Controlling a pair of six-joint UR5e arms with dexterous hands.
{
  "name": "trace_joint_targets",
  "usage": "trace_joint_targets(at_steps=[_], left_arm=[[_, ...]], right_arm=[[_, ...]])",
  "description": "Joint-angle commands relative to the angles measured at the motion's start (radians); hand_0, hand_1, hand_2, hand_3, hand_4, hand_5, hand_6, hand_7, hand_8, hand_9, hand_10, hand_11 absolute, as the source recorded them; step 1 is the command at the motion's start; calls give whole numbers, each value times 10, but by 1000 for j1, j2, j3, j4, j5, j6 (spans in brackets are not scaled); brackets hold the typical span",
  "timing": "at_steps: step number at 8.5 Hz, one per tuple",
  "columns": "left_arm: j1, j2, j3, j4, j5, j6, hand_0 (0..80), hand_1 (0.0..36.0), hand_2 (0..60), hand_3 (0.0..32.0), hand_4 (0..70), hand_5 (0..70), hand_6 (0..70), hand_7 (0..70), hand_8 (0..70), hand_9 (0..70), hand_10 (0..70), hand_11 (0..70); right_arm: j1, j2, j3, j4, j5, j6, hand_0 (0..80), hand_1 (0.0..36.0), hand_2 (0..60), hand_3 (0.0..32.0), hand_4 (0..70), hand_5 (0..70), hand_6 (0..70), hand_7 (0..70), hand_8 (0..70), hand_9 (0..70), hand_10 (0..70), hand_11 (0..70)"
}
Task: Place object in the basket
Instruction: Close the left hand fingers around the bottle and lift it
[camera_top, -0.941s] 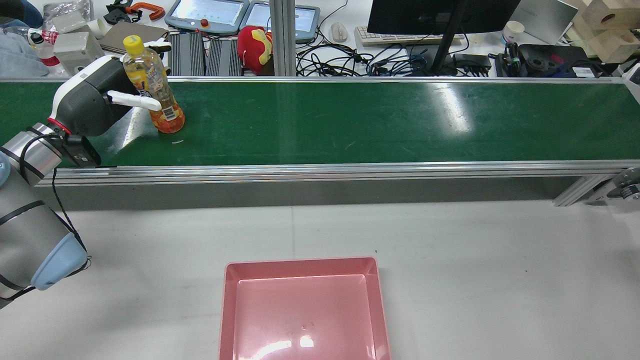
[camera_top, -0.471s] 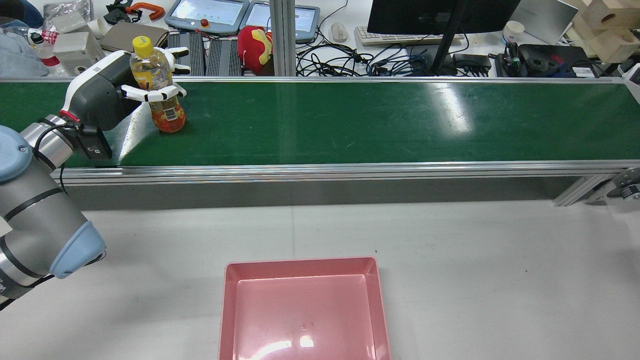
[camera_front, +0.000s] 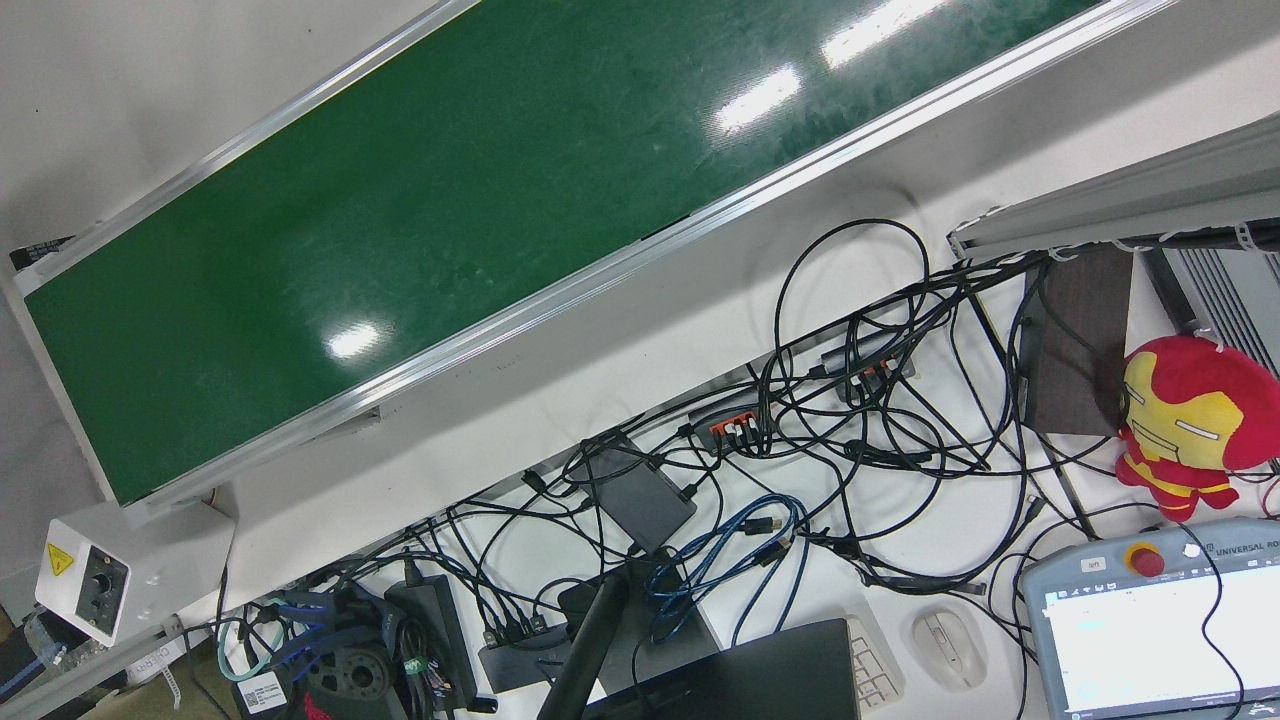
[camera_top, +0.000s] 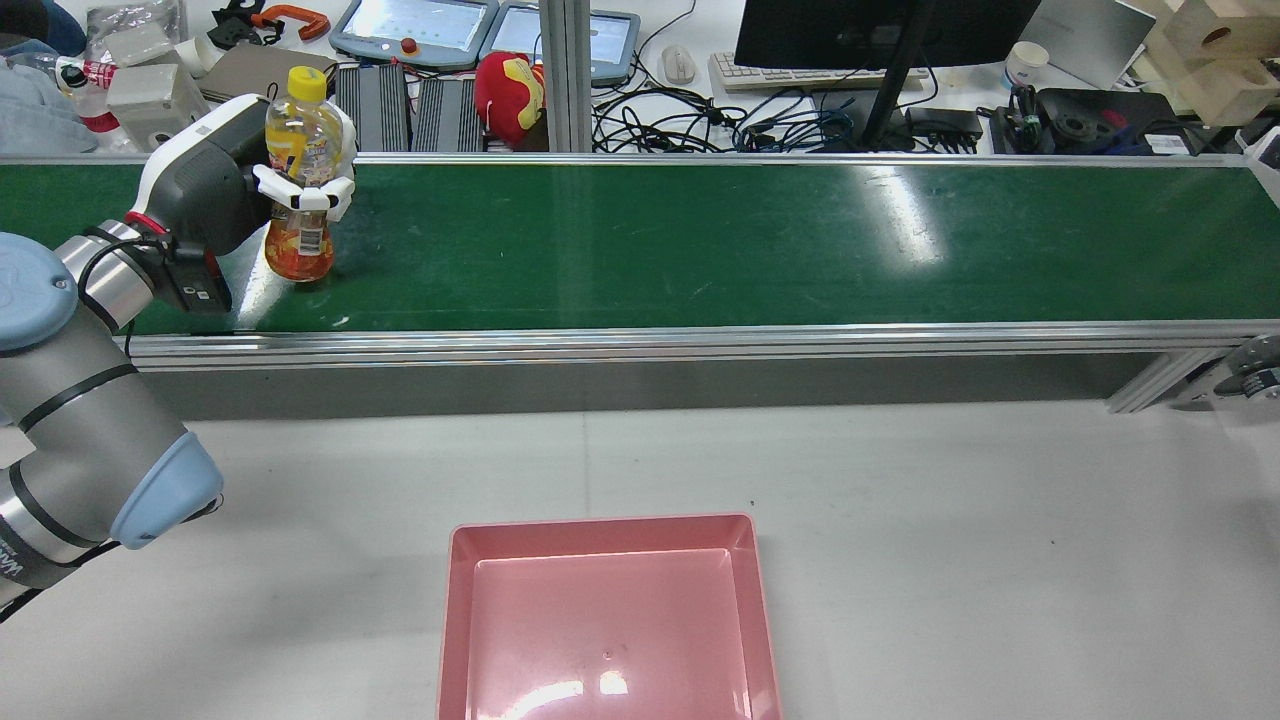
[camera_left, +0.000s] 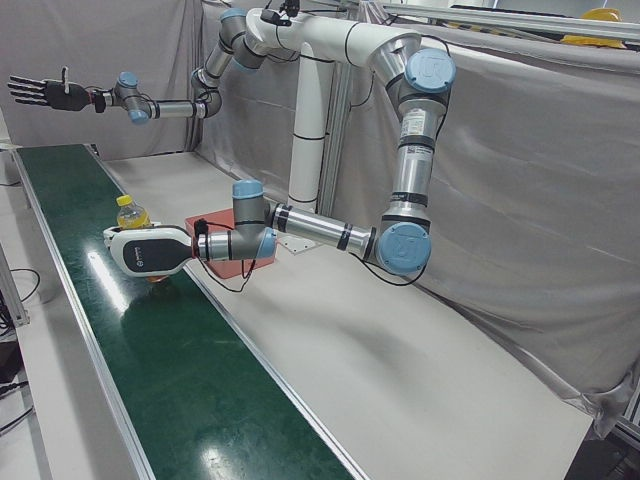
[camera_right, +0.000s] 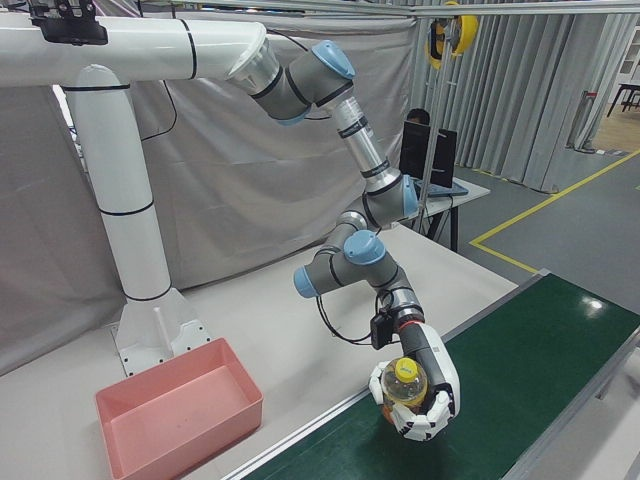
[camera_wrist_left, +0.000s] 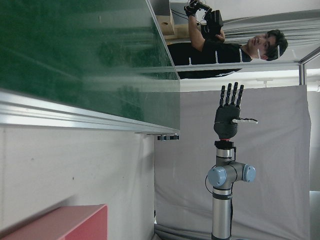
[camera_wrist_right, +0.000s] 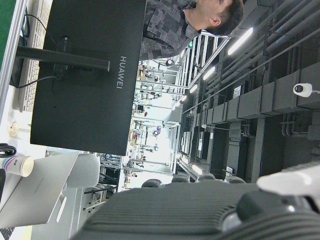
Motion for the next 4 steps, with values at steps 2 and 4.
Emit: trace_joint_targets(at_steps=[2, 4], left_arm=[[78, -16, -142, 52, 129, 2, 533, 310, 600, 0, 700, 700, 700, 700, 700, 700, 700, 700], [263, -64, -233, 141, 129, 7, 562, 332, 600, 0, 700, 700, 700, 700, 700, 700, 700, 700]], right_arm=[[0, 0, 0, 0, 0, 0, 0, 0, 0, 0, 0, 0, 0, 0, 0, 0, 0, 0], [0, 0, 0, 0, 0, 0, 0, 0, 0, 0, 0, 0, 0, 0, 0, 0, 0, 0]])
